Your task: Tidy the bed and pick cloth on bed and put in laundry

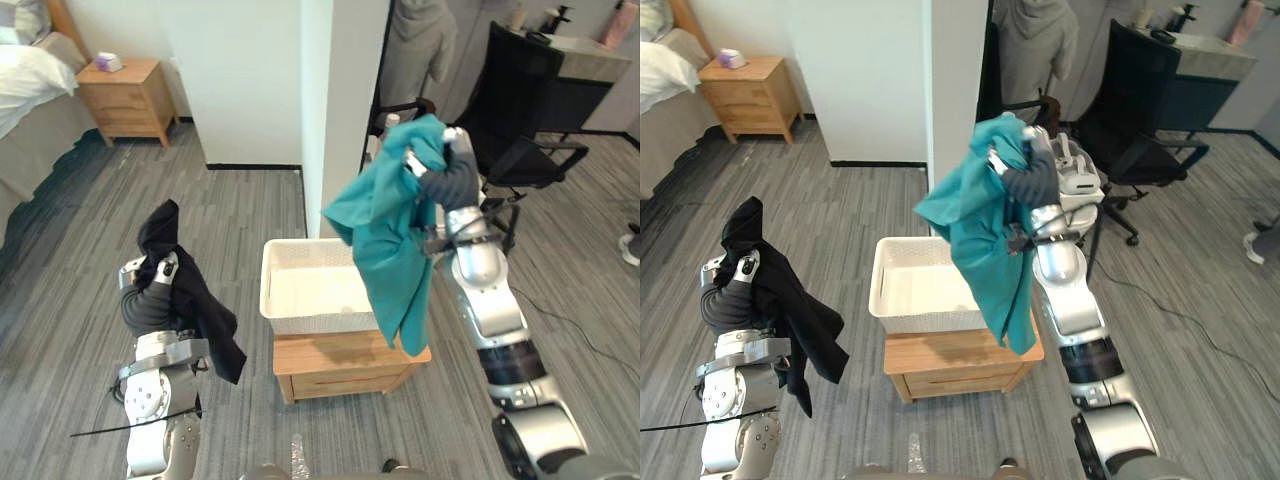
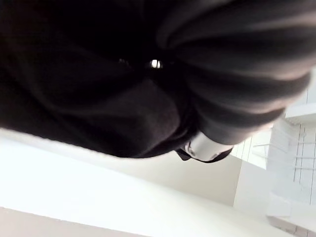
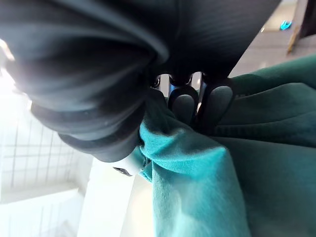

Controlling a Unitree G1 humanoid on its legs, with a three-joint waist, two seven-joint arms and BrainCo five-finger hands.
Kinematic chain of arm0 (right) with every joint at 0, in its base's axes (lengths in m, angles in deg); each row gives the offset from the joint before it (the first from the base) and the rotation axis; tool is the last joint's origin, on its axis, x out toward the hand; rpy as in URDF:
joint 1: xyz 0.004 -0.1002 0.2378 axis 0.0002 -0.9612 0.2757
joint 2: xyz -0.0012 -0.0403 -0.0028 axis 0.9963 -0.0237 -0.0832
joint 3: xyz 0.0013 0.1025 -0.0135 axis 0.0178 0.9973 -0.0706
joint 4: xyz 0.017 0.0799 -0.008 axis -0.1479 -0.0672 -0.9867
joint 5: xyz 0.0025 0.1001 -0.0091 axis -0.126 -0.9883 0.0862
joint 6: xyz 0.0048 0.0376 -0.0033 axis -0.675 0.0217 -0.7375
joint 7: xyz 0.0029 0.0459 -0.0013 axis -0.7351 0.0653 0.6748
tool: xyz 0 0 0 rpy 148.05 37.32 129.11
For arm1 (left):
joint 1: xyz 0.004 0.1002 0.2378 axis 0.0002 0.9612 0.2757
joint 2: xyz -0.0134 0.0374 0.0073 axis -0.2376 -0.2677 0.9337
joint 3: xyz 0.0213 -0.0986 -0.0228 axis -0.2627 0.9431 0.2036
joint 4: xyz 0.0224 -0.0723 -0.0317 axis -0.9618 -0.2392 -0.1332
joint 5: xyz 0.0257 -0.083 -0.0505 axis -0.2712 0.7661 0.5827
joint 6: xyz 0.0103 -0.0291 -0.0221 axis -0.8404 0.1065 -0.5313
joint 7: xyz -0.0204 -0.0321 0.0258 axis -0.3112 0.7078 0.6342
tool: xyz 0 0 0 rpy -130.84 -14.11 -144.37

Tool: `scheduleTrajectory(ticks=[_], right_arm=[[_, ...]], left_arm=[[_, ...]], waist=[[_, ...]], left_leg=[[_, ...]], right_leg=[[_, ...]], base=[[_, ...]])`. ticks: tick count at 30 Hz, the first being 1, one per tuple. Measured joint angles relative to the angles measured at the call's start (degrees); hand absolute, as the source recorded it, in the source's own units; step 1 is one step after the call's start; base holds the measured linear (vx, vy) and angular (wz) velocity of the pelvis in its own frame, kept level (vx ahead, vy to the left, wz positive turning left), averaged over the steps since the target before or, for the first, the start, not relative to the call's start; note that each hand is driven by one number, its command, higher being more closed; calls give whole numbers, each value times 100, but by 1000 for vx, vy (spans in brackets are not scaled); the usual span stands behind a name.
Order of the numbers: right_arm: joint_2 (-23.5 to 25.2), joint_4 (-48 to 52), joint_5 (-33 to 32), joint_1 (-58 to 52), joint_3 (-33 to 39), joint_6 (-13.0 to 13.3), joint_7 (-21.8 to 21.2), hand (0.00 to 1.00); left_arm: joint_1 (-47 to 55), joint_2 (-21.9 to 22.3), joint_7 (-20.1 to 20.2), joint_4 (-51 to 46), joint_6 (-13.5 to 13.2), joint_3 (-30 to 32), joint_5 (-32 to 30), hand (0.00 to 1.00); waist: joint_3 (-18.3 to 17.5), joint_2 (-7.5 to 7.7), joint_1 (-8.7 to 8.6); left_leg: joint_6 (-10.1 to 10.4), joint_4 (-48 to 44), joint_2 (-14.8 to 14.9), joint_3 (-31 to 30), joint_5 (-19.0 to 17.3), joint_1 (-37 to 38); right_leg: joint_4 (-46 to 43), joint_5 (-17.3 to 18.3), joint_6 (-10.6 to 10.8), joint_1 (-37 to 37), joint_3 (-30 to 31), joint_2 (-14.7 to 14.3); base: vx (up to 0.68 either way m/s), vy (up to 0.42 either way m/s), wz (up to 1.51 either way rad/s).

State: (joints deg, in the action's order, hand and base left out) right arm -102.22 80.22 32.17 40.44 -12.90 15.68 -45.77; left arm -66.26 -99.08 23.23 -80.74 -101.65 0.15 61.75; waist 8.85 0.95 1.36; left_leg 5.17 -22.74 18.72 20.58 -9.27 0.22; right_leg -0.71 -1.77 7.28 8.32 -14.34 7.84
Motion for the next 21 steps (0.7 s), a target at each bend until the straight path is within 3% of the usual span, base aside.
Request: scheduleTrajectory(ticks=[1,2,3,4,5,6,7,10,12,16,21], right_arm=[[-66,-103,1,153,-76,-7,-6,100],[-122,-133,2,272,-132,-8,-2,100],[-132,-139,3,322,-155,-6,3,100],[-171,-247,6,468,-265,-10,8,100],[-211,-335,7,533,-302,-14,4,100],[-295,-516,11,635,-341,-42,0,100],[-323,-667,10,663,-364,-65,5,100],[-471,-922,47,850,-349,-132,-16,100],[-542,-1284,45,1186,-242,-220,-12,100],[-694,-1683,50,1770,-152,-232,-6,100],[-1057,-2312,51,2305,243,-283,75,100]], left_arm=[[3,54,0,114,12,-12,55,100],[35,137,1,221,30,4,62,100],[57,174,2,240,55,28,62,100],[117,237,14,241,64,102,59,100],[121,233,23,240,67,104,57,100],[124,237,89,235,65,109,56,100],[110,175,149,224,55,131,57,100],[40,117,246,216,115,178,132,100],[-74,70,262,246,180,142,164,100],[-310,-207,264,256,177,233,161,100],[-751,-229,243,481,109,237,174,100]], waist=[[23,-38,-2],[116,-191,16],[160,-251,12],[247,-283,83],[260,-336,117],[216,-457,112],[221,-440,125],[213,-74,103],[221,-42,94],[256,-105,111],[492,-474,108]], left_leg=[[-19,-362,153,2,-2,-105],[-109,-766,300,-53,72,-240],[-105,-979,335,-146,166,-362],[131,-986,69,-471,-34,-614],[166,-757,-177,-633,-65,-643],[64,-89,-507,-775,51,-574],[-95,245,-637,-612,177,-413],[-116,916,-933,-590,535,-326],[-138,1117,-1038,-612,673,-319],[-140,1695,-1150,-622,1028,-310],[-209,2409,-1274,-658,1567,-510]], right_leg=[[-4,73,-25,125,-65,-77],[-5,167,-165,251,-116,-169],[-8,200,-202,283,-122,-183],[10,255,-256,231,-26,-76],[14,241,-242,185,13,-37],[10,192,-159,105,18,-39],[20,165,-102,96,84,-29],[131,44,-73,-73,24,141],[158,30,-70,-91,-78,206],[91,8,-70,-339,-152,242],[33,-120,-110,-822,-278,277]], base=[[50,-204,46],[-2,-171,35],[-12,-80,13],[-14,15,-10],[-14,65,-22],[17,77,-27],[28,36,-17],[49,0,4],[38,6,17],[-1,-8,9],[-84,16,8]])
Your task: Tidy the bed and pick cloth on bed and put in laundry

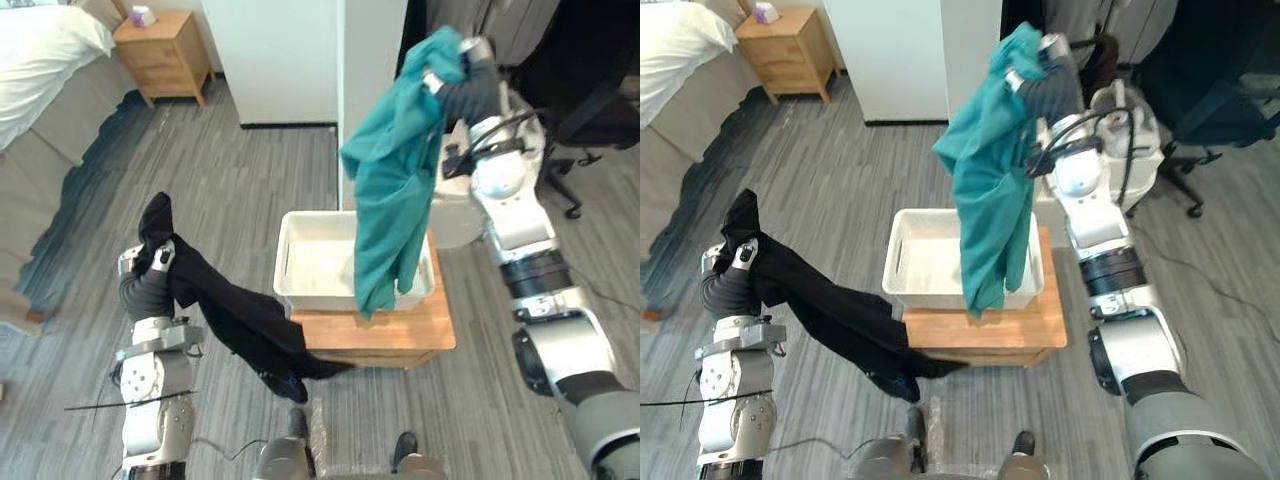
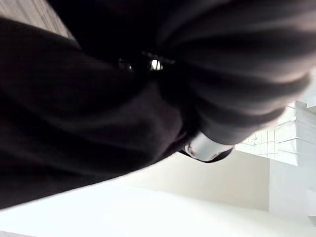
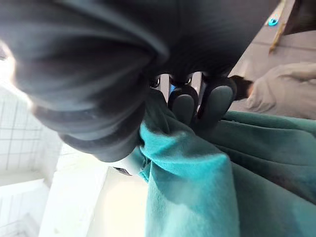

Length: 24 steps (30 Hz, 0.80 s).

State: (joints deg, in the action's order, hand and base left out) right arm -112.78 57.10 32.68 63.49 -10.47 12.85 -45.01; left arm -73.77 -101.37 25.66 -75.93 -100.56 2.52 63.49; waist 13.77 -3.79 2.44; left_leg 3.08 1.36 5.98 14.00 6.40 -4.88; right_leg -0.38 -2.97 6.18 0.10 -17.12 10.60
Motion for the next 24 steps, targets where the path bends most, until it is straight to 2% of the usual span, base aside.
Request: scheduleTrajectory(ticks=[3,7,9,10,13,16,19,21,22,24], right_arm=[[-39,-227,12,14,28,-117,139,100],[187,-740,46,191,75,-228,198,100],[279,-1040,183,467,111,-230,201,100],[289,-1182,217,601,175,-231,206,0],[329,-1858,223,903,342,-242,268,0],[523,-2353,229,902,476,-347,377,0],[833,-2609,588,810,448,-489,456,0],[1113,-2280,1450,450,338,-543,621,0],[1214,-2171,1669,330,327,-585,664,0],[1543,-1950,2513,-52,3,-736,727,0]], left_arm=[[-363,-23,-29,427,-21,-9,-2,100],[-738,-76,-154,804,-63,-55,-3,100],[-1065,-130,-215,938,-68,-95,-5,100],[-1317,-195,-267,1036,-96,-160,-5,100],[-2226,-562,-333,1439,-139,-415,-5,100],[-2844,-775,-424,1936,-169,-612,-3,100],[-3117,-855,-590,2219,-169,-773,-6,100],[-3180,-788,-770,2219,-179,-923,-67,100],[-3202,-726,-827,2219,-179,-964,-105,100],[-3288,-348,-1118,2202,-180,-1116,-434,100]], waist=[[146,-166,5],[379,-233,24],[513,-326,72],[622,-360,163],[914,-459,191],[953,-462,287],[1000,-455,309],[1002,-452,306],[1002,-451,303],[998,-439,234]], left_leg=[[-15,399,-8,-30,283,-55],[2,400,18,-109,360,-228],[-27,400,39,-128,455,-427],[-33,400,53,-134,517,-496],[-9,405,104,-370,690,-791],[-4,406,118,-459,754,-973],[-4,405,96,-459,758,-979],[-4,404,100,-448,758,-954],[-4,404,102,-443,758,-937],[-3,405,112,-398,757,-835]], right_leg=[[28,-84,-6,-200,-10,-46],[73,-168,-10,-341,-19,-92],[78,-237,-60,-518,-38,-119],[84,-276,-62,-590,-29,-135],[93,-325,-74,-716,-285,-202],[94,-353,-105,-852,-357,-229],[94,-354,-105,-850,-357,-208],[94,-354,-105,-830,-317,-211],[94,-354,-105,-817,-309,-212],[94,-354,-105,-744,-264,-216]], base=[[-113,37,4],[-80,15,2],[-83,17,2],[-108,1,5],[-91,-21,32],[-62,-16,16],[0,0,0],[0,0,0],[-1,-9,-4],[-21,-11,-8]])
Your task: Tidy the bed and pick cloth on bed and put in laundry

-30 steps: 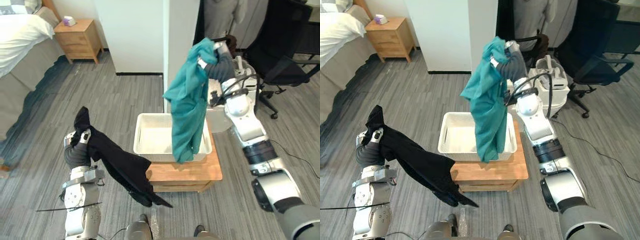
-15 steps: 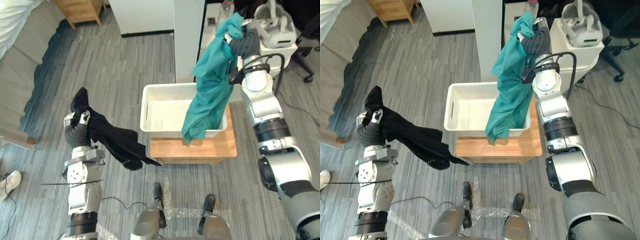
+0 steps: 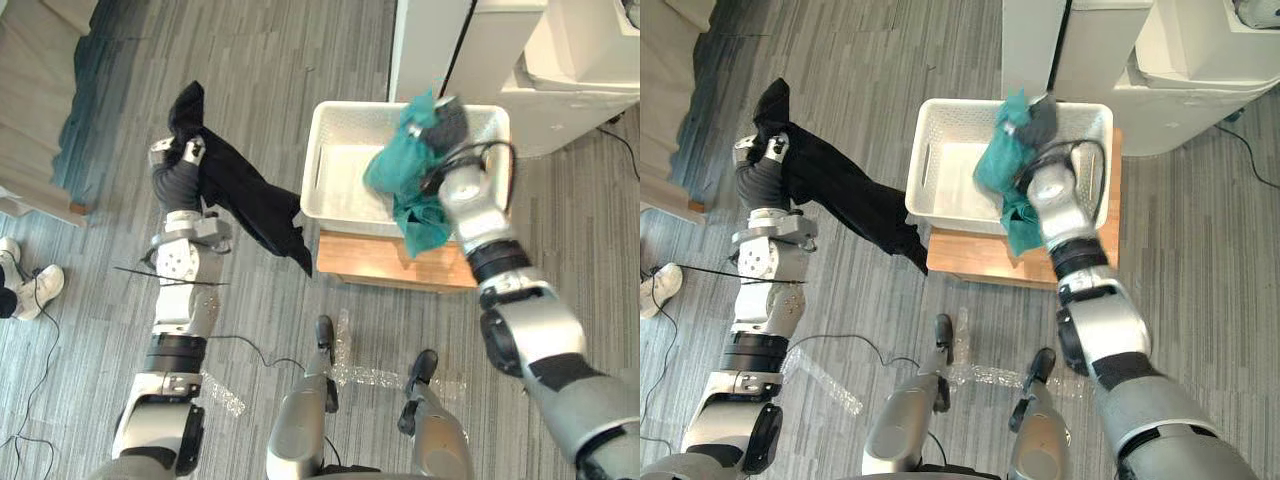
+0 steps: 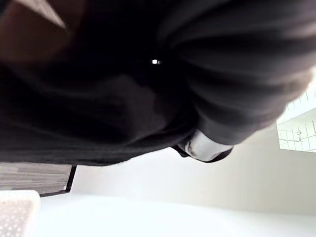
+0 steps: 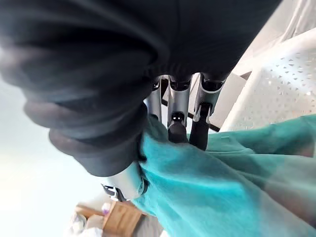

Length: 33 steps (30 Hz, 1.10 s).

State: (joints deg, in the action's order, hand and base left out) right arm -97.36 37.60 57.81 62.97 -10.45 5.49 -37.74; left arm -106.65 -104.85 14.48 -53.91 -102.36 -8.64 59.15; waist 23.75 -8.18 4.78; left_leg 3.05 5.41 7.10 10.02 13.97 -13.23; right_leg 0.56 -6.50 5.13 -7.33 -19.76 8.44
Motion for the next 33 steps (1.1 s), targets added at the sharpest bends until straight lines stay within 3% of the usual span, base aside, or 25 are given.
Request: scheduleTrajectory(ticks=[5,7,11,18,23,24,26,27,29,33], right_arm=[[357,921,1079,-728,-358,-95,112,0],[364,1452,1301,-1142,-494,-94,158,0],[365,2094,1572,-1737,-547,-90,255,0],[424,3280,1590,-2955,-422,-32,203,0],[426,4317,1243,-3964,377,182,205,0],[414,4530,1182,-4294,642,196,213,0],[364,4867,1024,-4816,958,211,224,0],[283,5127,919,-5318,1152,273,216,0],[165,5231,682,-6043,1390,334,114,0],[134,5195,502,-7166,1652,432,-37,0]], left_arm=[[156,418,-304,-647,4,-464,-828,100],[546,477,-306,-1188,-7,-591,-1071,100],[891,496,-313,-1488,-2,-649,-1353,100],[1393,686,-392,-2520,14,-634,-1837,100],[1702,684,-461,-3069,-86,-81,-2296,100],[1700,545,-523,-3100,-81,171,-2425,100],[1320,-273,-562,-3014,-65,758,-2609,100],[726,-1147,-678,-2658,-71,916,-2598,100],[-394,-2420,-877,-1831,-77,924,-2560,100],[-1374,-3177,-1012,-1103,36,906,-2658,100]], waist=[[-30,218,-177],[-122,439,-253],[-309,743,-386],[-850,774,-416],[-1120,717,-495],[-1222,709,-538],[-1308,705,-604],[-1379,715,-607],[-1579,786,-729],[-1828,779,-1048]], left_leg=[[33,45,81,193,-34,208],[82,46,120,353,-96,391],[113,47,181,504,-177,605],[133,46,190,628,-193,804],[146,48,190,728,-237,954],[171,49,192,770,-260,963],[231,49,222,884,-323,1011],[229,49,250,938,-325,1028],[210,50,275,1044,-337,1032],[173,52,269,1183,-373,1043]], right_leg=[[-15,3,-6,81,190,-53],[35,12,-36,179,341,-80],[172,-37,-59,360,476,-148],[273,-67,-25,524,530,-163],[294,-52,-28,624,593,-158],[335,-37,-38,627,620,-164],[384,-42,-40,627,714,-188],[408,-41,-41,628,750,-211],[470,-41,-42,598,854,-238],[463,-40,-43,512,1002,-226]], base=[[-51,-20,-19],[-19,-37,-30],[8,-47,-22],[30,-36,-8],[15,-18,-8],[-26,-14,-19],[-30,-21,-26],[-31,-28,-21],[-22,-29,-25],[6,-17,-22]])
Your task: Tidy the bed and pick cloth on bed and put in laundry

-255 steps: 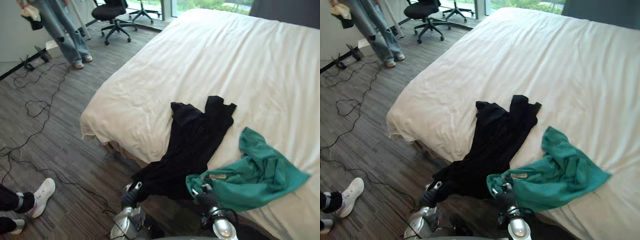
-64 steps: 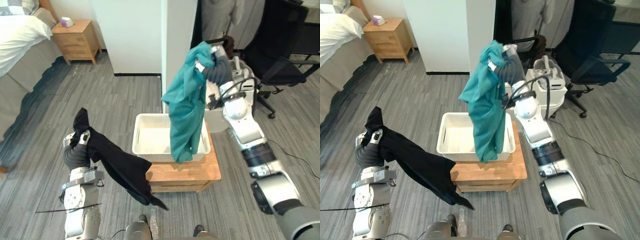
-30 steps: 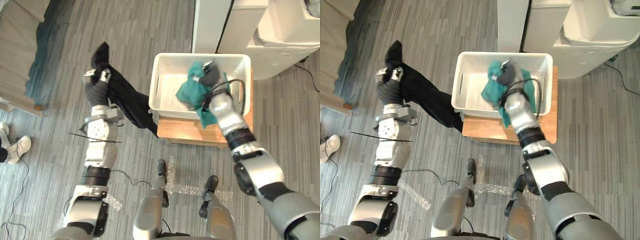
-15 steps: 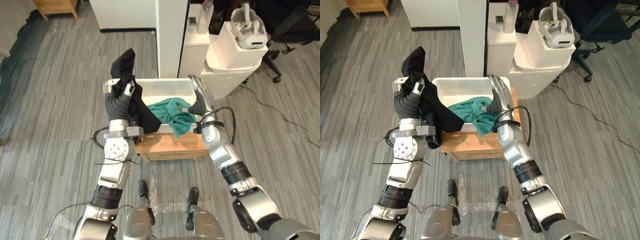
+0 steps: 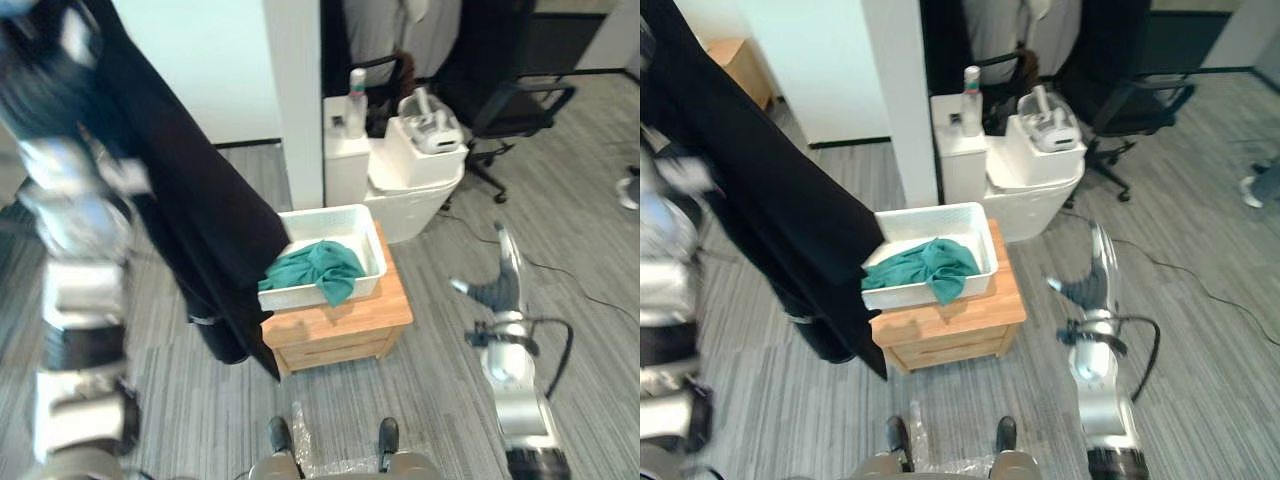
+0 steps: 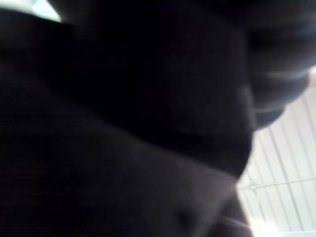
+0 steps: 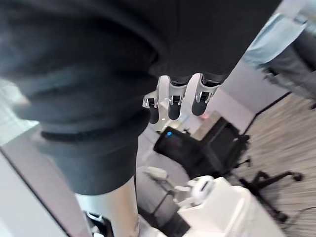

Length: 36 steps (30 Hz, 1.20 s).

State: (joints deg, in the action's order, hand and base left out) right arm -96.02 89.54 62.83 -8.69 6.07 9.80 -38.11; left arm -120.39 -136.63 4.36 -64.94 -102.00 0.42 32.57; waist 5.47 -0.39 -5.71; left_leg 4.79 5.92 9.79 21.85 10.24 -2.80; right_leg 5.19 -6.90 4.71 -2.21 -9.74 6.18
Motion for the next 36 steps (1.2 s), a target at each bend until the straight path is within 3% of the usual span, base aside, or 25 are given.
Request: scheduleTrajectory(ticks=[4,6,9,17,22,25,29,33,36], right_arm=[[74,-313,-160,-593,287,44,-69,0],[96,-883,-301,-713,273,48,-145,0],[229,-1346,-359,-907,269,47,-167,0],[317,-2161,-626,-902,47,71,-273,0],[566,-2307,-891,-774,-212,87,-267,0],[667,-2335,-1009,-650,-316,97,-267,0],[673,-2391,-1072,-238,-370,108,-223,0],[759,-2611,-1071,112,-428,103,26,0],[759,-2606,-1059,147,-527,80,177,0]], left_arm=[[-546,-472,-5,937,261,-458,-442,100],[-1041,-871,-21,1510,497,-895,-658,100],[-1475,-1103,-93,1925,623,-1077,-821,100],[-2692,-1308,-259,3360,1017,-2114,-1211,100],[-2719,-1305,-253,3532,1099,-2136,-1208,100],[-2718,-1271,-250,3521,1100,-2125,-1234,100],[-2649,-888,-233,3514,1093,-2012,-1318,100],[-1286,178,-161,2996,1047,-1114,-1194,100],[-268,998,-78,2576,1046,-1002,-1145,100]], waist=[[-19,11,-168],[-63,77,-218],[-106,145,-328],[-199,319,-580],[-166,463,-620],[96,517,-698],[603,545,-751],[1039,538,-741],[1234,527,-690]], left_leg=[[-1,1,41,85,-1,-39],[0,2,60,208,-1,-97],[21,2,34,233,12,-136],[25,2,24,238,17,-414],[21,2,10,519,15,-509],[17,2,15,575,18,-522],[13,1,0,576,50,-730],[0,-1,-6,577,62,-774],[0,-14,-2,597,63,-769]], right_leg=[[-5,0,-1,-107,78,0],[9,-12,-17,-243,243,-11],[7,-50,-70,-329,341,0],[-20,-75,-104,-629,370,4],[-44,-230,-156,-946,677,-1],[-83,-339,-178,-1023,695,-2],[-131,-390,-137,-1239,678,15],[-157,-447,-56,-1308,677,22],[-177,-447,-55,-1317,680,15]], base=[[-16,-20,-15],[-18,-15,-28],[2,-13,-15],[0,-9,-2],[13,-5,-32],[5,-11,-11],[-37,-1,-1],[-8,1,0],[9,2,-1]])
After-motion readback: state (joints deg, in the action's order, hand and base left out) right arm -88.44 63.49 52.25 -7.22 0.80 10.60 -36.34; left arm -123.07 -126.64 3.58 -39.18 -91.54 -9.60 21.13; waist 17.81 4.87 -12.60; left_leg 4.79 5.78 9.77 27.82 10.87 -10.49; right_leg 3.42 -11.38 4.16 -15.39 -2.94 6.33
